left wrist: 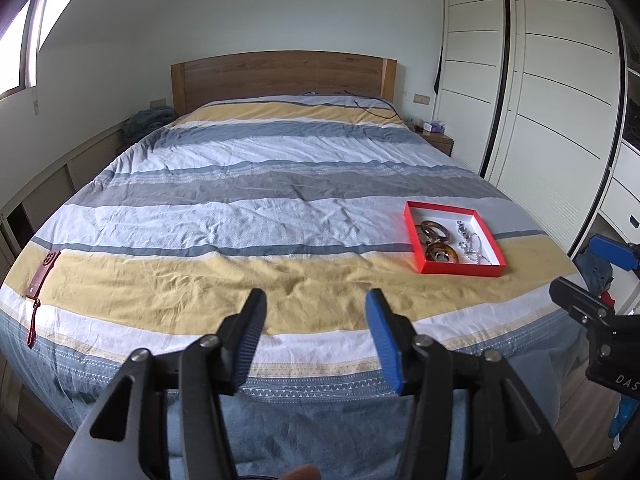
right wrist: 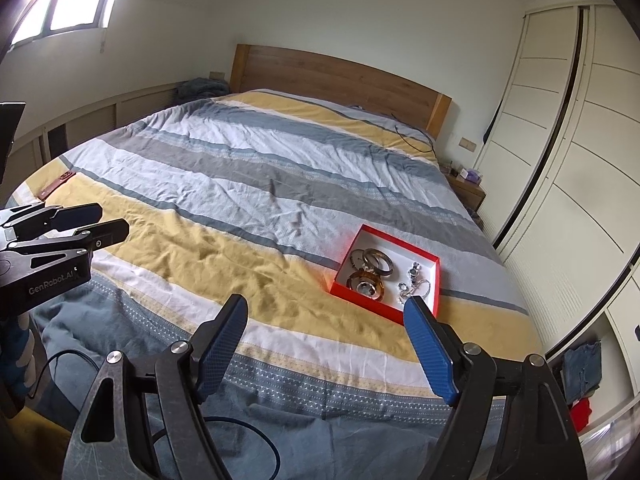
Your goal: Organize jewelry
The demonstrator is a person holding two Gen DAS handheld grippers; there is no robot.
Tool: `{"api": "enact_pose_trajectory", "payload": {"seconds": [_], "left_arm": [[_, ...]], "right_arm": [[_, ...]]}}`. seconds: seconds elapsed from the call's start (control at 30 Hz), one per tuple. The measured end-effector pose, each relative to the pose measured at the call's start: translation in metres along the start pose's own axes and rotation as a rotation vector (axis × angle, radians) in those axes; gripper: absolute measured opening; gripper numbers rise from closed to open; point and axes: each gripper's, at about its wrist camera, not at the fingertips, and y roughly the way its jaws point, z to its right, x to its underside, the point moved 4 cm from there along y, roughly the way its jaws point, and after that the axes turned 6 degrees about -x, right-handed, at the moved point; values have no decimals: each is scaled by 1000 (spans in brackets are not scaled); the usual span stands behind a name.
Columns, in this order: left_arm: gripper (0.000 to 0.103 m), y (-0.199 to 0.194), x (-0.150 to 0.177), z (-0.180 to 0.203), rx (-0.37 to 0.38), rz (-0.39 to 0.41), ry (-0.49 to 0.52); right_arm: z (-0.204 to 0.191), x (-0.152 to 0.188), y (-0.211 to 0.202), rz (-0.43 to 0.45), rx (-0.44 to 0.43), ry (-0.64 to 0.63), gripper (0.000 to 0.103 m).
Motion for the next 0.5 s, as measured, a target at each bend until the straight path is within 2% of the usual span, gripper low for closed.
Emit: {"api": "enact_pose_trajectory", "payload": {"seconds": [0.13,0.43,0.5], "left_arm": [[57,0,1,0,-3,-11,6],[58,6,3,-4,2,-29,-3],[58,9,5,-5,1,-33,-7]], "right_arm": [[1,2,3,-10,-4,11,80],[3,8,18,-50,-35,61,85],[3,10,22,-62,-44,72,89]]}}
